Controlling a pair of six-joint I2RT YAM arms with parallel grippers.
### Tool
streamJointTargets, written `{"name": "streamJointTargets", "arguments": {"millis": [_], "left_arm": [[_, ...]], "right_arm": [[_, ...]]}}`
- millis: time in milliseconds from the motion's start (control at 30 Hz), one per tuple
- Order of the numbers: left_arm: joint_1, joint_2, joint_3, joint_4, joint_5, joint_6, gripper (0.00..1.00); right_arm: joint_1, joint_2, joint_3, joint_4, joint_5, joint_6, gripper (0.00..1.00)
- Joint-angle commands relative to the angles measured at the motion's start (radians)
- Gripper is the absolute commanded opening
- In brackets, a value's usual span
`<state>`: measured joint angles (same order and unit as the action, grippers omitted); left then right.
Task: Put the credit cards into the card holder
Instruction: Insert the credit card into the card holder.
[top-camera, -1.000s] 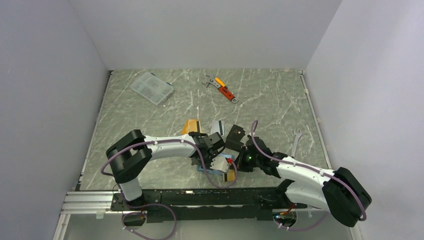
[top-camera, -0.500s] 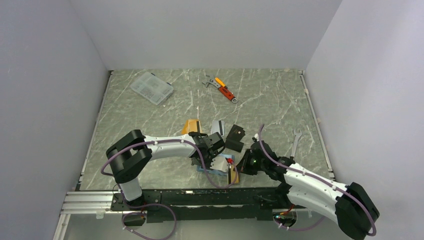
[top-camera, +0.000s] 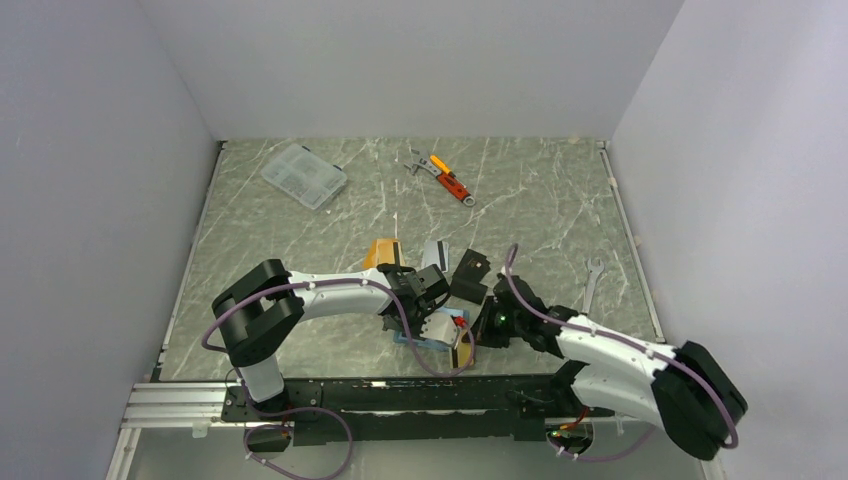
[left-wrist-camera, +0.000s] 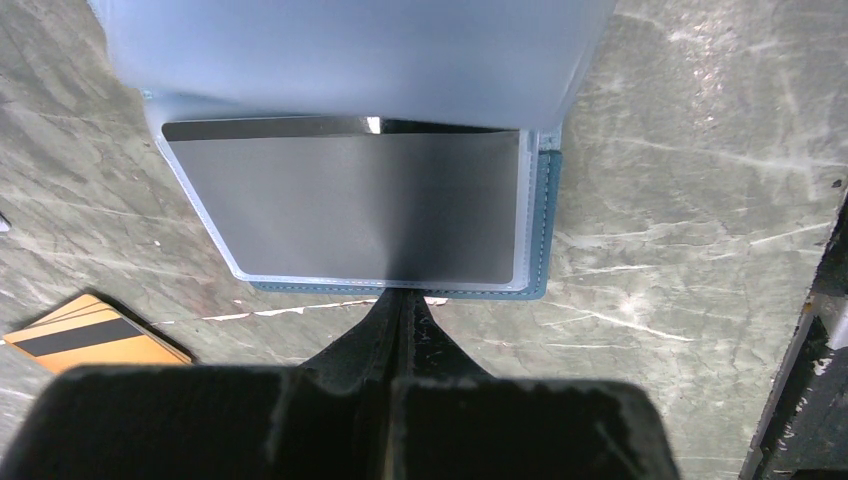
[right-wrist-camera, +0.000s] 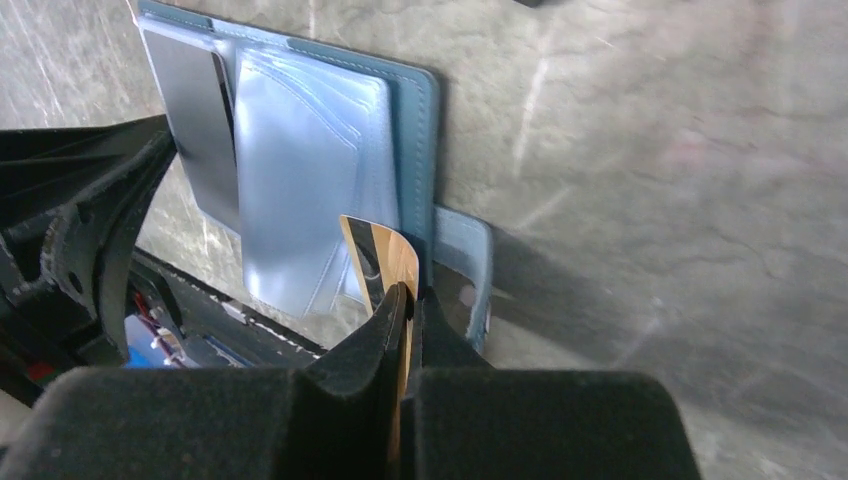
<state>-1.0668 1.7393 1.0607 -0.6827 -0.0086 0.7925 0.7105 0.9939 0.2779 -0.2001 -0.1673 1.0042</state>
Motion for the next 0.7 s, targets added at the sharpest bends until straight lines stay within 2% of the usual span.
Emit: {"name": "streamJointTargets", "arguments": {"millis": [0,167,667], "left_arm": [[-0.006,0.018,-0.007,-0.023,0.035,0.004,0.03],[-0.005,0.012,-0.008,-0.026,0.036,0.002,0.03],[-0.005,0.002,-0.012,-0.035,0.033,0.004,0.02]], "right_arm": [[0.003,0.151,0.035,-0.049,0.032,-0.065,0.0],[0.003,0.177,0.065,-0.034,0.033,-0.08,0.0],[0.002,0.02,-0.028,-0.124,0.047,-0.032,0.0]]}}
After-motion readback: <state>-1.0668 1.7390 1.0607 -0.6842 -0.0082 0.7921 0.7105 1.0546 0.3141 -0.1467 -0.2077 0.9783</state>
